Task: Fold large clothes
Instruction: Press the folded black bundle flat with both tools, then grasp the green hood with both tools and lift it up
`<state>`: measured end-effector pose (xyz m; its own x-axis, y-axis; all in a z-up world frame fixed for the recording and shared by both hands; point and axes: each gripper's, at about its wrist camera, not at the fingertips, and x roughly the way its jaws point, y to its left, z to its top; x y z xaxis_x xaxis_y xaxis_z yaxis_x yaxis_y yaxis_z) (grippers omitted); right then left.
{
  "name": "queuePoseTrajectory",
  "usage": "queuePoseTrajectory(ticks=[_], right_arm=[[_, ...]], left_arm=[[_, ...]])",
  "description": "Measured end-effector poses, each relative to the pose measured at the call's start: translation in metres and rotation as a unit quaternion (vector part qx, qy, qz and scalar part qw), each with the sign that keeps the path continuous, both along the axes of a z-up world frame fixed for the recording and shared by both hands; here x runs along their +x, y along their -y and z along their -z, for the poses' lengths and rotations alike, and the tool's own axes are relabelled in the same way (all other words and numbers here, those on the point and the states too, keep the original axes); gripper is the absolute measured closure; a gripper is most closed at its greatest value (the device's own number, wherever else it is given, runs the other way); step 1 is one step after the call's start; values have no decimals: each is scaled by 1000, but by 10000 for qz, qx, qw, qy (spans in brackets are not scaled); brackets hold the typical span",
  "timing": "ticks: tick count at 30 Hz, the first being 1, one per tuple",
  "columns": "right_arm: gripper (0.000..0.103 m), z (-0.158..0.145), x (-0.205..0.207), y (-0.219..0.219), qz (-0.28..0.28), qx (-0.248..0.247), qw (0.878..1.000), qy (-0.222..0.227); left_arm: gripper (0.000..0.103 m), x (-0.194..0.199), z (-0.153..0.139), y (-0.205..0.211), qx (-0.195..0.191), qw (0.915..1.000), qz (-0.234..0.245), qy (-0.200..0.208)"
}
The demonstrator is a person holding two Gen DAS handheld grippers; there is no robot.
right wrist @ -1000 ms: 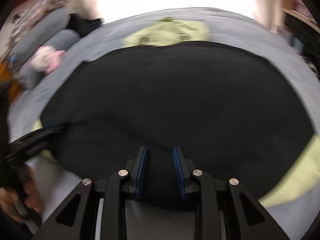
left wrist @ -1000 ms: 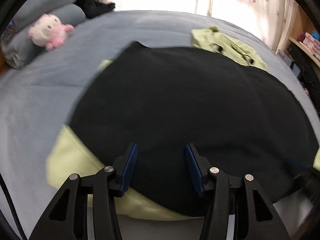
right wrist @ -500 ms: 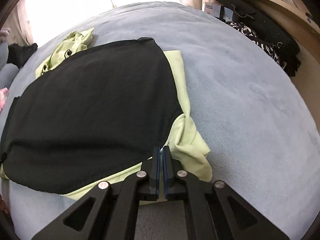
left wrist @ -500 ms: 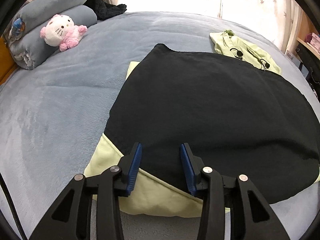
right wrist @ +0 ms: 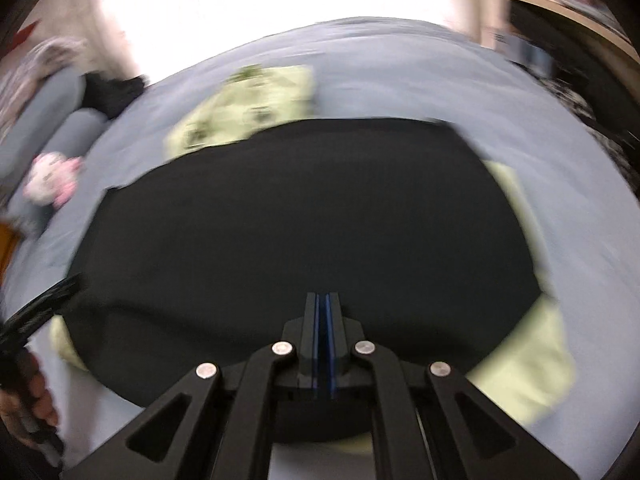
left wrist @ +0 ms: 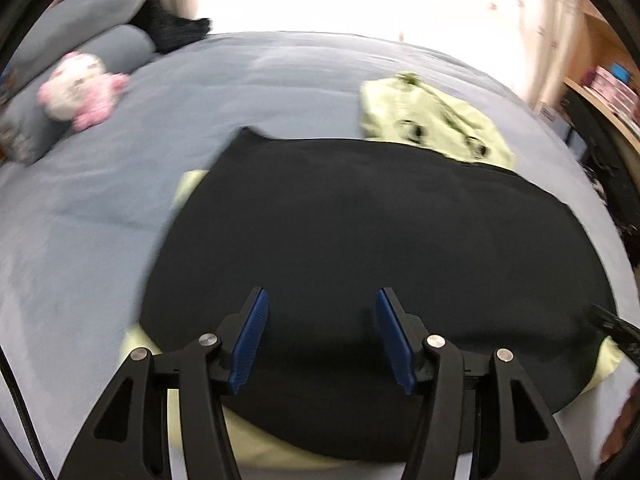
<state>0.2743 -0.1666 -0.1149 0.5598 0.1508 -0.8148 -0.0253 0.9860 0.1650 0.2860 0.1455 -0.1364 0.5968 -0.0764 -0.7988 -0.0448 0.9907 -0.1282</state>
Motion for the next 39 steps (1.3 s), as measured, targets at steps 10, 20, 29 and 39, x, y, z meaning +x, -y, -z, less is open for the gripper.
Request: queuePoseTrajectory(ticks=[10,20,29,39], right_arm=[[101,32,86,-58,-702,-63,9975,27],[103,32,93,49,339,-404,9986,93],[101,31,88,40,322,-952,9949,39],[100,28,93,41,289,-900,9948,-387]], left_arm=[[48,71,32,33,-8,9997,75,-246],[32,87,44,-29,388,9982,-436,-159],[32,87,44,-24,483,9976,-431,-230],[20,93,38,-30,532,9954,-196,-769]])
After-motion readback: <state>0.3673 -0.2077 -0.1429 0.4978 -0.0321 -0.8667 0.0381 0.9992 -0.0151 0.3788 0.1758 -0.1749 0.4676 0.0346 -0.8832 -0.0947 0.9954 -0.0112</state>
